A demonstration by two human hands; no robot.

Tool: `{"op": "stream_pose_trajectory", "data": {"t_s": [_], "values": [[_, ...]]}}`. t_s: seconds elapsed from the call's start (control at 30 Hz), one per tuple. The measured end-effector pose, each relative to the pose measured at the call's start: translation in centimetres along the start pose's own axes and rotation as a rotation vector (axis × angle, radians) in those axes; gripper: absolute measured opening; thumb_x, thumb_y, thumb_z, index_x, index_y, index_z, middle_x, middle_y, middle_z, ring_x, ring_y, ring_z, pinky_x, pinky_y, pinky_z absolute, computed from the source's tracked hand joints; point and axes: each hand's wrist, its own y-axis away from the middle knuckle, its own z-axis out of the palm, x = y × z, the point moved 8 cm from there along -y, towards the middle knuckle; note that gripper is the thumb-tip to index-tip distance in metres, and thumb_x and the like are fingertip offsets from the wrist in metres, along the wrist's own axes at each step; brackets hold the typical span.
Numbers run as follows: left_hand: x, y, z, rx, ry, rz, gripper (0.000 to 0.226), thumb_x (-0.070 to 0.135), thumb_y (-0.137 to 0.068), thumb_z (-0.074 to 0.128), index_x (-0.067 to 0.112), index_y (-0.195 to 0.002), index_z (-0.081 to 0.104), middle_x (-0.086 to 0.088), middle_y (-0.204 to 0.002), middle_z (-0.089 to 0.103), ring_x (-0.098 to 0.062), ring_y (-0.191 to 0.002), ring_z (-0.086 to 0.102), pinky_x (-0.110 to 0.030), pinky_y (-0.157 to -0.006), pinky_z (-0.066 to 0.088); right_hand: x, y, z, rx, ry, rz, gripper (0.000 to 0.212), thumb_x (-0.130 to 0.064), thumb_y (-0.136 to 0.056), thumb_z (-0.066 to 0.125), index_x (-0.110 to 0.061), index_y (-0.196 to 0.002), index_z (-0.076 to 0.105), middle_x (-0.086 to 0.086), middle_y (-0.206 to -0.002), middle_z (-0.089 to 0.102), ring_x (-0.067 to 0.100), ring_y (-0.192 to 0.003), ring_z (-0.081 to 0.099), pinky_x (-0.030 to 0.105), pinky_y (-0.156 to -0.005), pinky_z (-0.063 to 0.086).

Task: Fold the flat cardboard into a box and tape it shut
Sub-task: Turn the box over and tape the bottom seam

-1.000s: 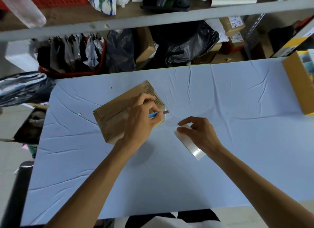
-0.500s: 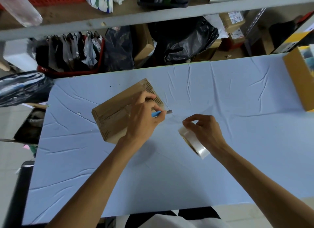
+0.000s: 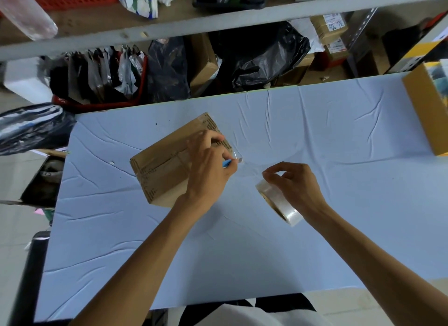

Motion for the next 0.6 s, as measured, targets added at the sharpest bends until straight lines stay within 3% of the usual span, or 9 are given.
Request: {"op": "stream_pose_trajectory", "data": {"t_s": [0.13, 0.3, 0.4, 0.5, 0.6], "values": [[0.5, -0.2, 0.6, -0.036, -0.059, -0.002, 0.015, 0.018, -0.080, 0.074, 0.008, -0.072, 0.065, -0.005, -0.118, 0.048, -0.022, -0.115, 0.046, -0.056, -0.099, 0.043, 0.0, 0.1, 0.0, 0.002, 0.016, -0.008, 0.009, -0.035, -0.079, 0.068, -0.036, -0.070, 0.071, -0.001, -0.058, 0.063, 0.001, -0.046, 0.052, 0.020, -0.048, 0.038], [0.4, -0.3, 0.2, -0.047, -0.053, 0.003, 0.014, 0.020, -0.081, 0.073, 0.009, -0.074, 0.067, -0.004, -0.119, 0.050, -0.017, -0.117, 0.043, -0.054, -0.101, 0.040, 0.2, 0.1, -0.2, 0.014, 0.011, -0.001, 0.007, -0.035, -0.077, 0.067, -0.035, -0.072, 0.072, 0.000, -0.058, 0.065, 0.002, -0.047, 0.053, 0.021, -0.049, 0.040], [0.0, -0.3, -0.6, -0.042, 0.112, -0.014, 0.015, 0.019, -0.081, 0.072, 0.007, -0.074, 0.066, -0.002, -0.116, 0.053, -0.014, -0.114, 0.048, -0.035, -0.096, 0.047, 0.2, 0.0, -0.4, 0.024, 0.010, -0.002, 0.007, -0.035, -0.077, 0.067, -0.034, -0.072, 0.072, 0.000, -0.056, 0.063, 0.001, -0.047, 0.053, 0.022, -0.049, 0.040], [-0.9, -0.2, -1.6, -0.053, 0.293, -0.088, 0.016, 0.019, -0.083, 0.071, 0.009, -0.073, 0.063, 0.004, -0.113, 0.055, -0.008, -0.117, 0.049, -0.003, -0.090, 0.037, 0.4, -0.2, -0.6, 0.032, -0.009, 0.011, 0.007, -0.036, -0.077, 0.068, -0.035, -0.071, 0.072, 0.001, -0.057, 0.064, 0.001, -0.047, 0.053, 0.024, -0.051, 0.042], [-1.6, 0.1, -1.8, -0.080, 0.308, -0.106, 0.017, 0.016, -0.084, 0.069, 0.008, -0.072, 0.061, 0.003, -0.114, 0.056, -0.003, -0.125, 0.038, 0.005, -0.089, 0.026, 0.5, -0.5, -0.5, 0.024, -0.005, 0.017, 0.007, -0.036, -0.076, 0.068, -0.035, -0.071, 0.072, 0.005, -0.062, 0.066, 0.006, -0.050, 0.054, 0.025, -0.053, 0.041]]}}
